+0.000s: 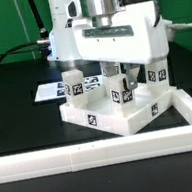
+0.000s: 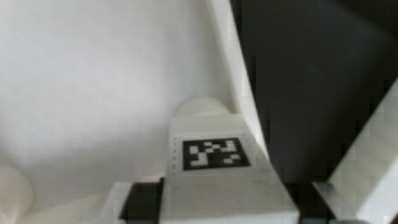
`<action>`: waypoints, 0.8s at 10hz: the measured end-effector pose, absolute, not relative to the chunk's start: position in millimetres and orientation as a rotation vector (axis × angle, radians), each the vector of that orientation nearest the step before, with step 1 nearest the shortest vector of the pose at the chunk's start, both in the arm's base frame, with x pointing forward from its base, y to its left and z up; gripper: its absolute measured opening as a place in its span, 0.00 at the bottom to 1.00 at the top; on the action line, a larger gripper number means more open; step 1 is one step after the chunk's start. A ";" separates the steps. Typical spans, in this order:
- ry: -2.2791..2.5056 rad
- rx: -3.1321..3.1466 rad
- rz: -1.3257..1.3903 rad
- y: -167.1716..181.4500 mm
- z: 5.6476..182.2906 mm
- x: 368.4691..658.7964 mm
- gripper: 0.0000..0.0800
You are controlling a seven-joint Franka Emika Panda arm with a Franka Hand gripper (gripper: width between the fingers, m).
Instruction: Assemble square table
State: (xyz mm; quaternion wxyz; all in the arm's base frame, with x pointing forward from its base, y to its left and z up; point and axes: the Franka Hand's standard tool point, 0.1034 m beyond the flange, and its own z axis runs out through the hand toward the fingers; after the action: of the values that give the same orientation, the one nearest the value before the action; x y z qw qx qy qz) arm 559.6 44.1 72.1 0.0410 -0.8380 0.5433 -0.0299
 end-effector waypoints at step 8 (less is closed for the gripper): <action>1.472 -2.689 -0.071 43.7 74.1 556.7 0.76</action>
Offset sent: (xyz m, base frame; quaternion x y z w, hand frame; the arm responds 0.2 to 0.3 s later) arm 0.0000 0.0000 0.0000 0.0000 0.0000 0.1296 0.9916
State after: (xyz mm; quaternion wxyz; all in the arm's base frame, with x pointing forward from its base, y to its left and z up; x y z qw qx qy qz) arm 556.7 43.7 74.1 0.0374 -0.8763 0.4797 -0.0231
